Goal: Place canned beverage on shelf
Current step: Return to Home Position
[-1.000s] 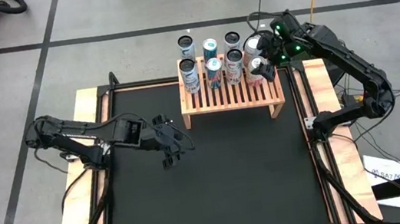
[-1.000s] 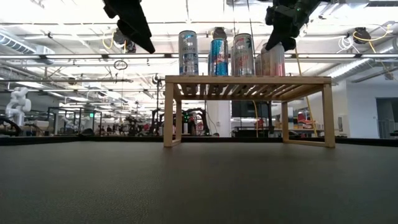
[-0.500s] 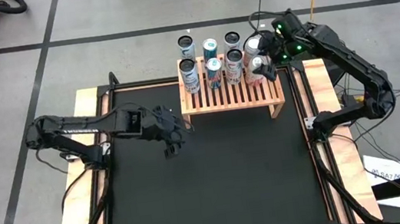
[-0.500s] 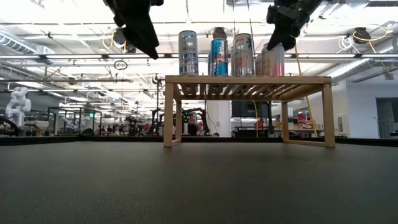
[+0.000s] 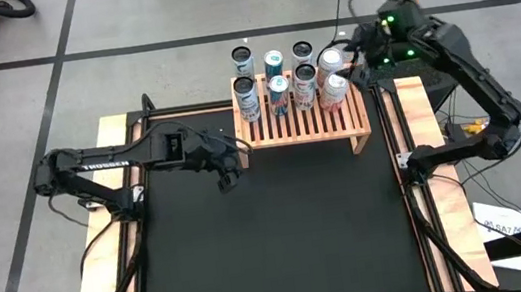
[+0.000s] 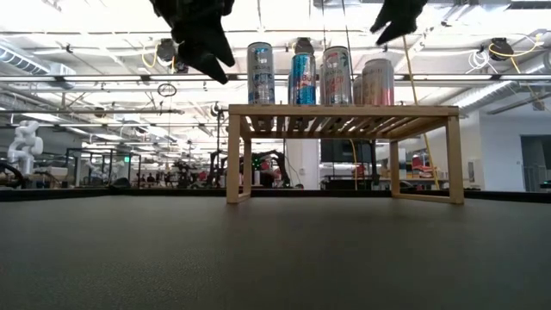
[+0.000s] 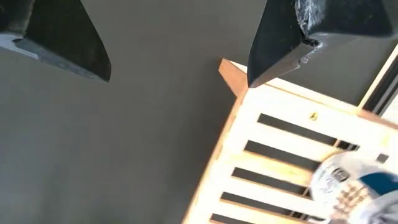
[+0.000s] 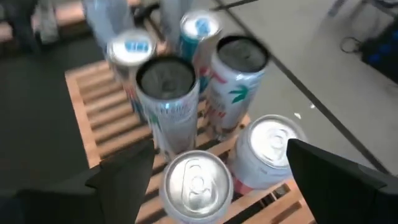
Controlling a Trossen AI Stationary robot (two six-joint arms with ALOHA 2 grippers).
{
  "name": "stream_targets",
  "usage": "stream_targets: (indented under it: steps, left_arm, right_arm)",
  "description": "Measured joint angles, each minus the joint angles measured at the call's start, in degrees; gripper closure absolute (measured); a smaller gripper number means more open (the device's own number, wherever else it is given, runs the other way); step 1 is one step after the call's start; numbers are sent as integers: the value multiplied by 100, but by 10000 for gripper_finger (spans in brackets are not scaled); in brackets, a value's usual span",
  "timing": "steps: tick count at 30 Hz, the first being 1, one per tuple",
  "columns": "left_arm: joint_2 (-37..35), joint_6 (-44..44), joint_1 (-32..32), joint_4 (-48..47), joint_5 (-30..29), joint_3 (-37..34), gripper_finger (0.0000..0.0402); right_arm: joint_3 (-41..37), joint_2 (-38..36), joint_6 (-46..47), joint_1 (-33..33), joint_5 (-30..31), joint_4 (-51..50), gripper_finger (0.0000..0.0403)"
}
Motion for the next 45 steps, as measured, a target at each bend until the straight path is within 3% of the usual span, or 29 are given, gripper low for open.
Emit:
stream_targets:
  steps: [4, 7, 11, 18, 24, 27, 29, 38, 45]
  left_arm:
    - [-107, -360, -2, 82, -232, -3, 27]
    - [-337, -518, -68, 896, -428, 66, 27]
    - [-770, -407, -264, 2083, -1148, 103, 48]
    - [-1234, 224, -310, 3113, -1169, 103, 170]
    - [-1442, 78, -328, 3445, -908, 92, 310]
    - [-1649, 80, -402, 3391, -784, 94, 375]
    - [-1819, 76, -474, 3283, -577, 94, 393]
    - [-2422, 250, -829, 2757, -476, 48, 389]
    - [-2934, -61, -1113, 3522, -775, -1438, 389]
  right_arm:
    - [185, -260, 748, 12, -340, 28, 57]
    - [-99, -624, 1277, 167, -590, 512, 81]
    - [-853, -1249, 2028, 624, -736, 1470, 135]
    - [-2367, -1926, 3375, 1910, -638, 3584, 280]
    - [-3284, -1696, 3932, 3444, 620, 5158, 386]
    - [-3425, -1409, 3997, 4113, 1343, 5564, 397]
    - [-3416, -1201, 4023, 4445, 1665, 5643, 393]
    - [-3349, -682, 4022, 5332, 2070, 6199, 401]
    - [-3344, -964, 3844, 5869, 2168, 6116, 402]
